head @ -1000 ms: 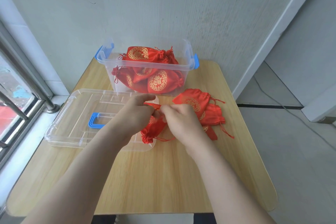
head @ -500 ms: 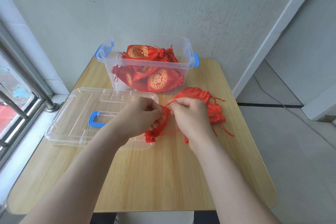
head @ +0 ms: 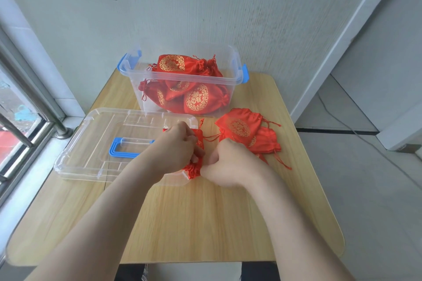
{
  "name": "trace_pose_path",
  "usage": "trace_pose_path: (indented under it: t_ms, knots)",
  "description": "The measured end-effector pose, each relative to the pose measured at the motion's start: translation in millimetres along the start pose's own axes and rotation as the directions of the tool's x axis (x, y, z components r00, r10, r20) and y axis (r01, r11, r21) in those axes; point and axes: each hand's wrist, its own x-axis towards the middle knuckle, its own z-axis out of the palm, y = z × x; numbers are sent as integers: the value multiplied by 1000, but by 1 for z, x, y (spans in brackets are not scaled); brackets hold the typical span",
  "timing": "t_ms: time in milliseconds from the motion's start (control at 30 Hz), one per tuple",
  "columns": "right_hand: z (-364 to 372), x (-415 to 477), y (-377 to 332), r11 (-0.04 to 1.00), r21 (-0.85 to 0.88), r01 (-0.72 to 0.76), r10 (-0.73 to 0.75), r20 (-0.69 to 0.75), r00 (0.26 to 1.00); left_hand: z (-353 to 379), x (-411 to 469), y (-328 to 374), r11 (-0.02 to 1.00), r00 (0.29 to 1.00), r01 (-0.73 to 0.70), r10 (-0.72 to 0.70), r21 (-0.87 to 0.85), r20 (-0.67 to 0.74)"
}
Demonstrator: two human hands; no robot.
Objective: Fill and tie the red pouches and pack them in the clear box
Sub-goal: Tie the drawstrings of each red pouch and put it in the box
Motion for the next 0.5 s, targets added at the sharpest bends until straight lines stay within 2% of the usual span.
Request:
trace_pose_path:
  t_ms: [133,233,367,500]
  knots:
    - [-9,3,9,999,-13,29,-30,-33,999,-3,-3,4,999,1000,7,-6,-38,13]
    - [-12,5,11,985,163,50,-34,-96,995,-4,-5,6,999,1000,-13,14,-32,24]
    - [-14,9,12,929,349,124,-18,-291,957,-6,-6,7,999,995,-47,46,16,86]
    - [-16,9,12,848,499,178,-12,-318,948,-9,-9,9,995,988,-96,90,42,122]
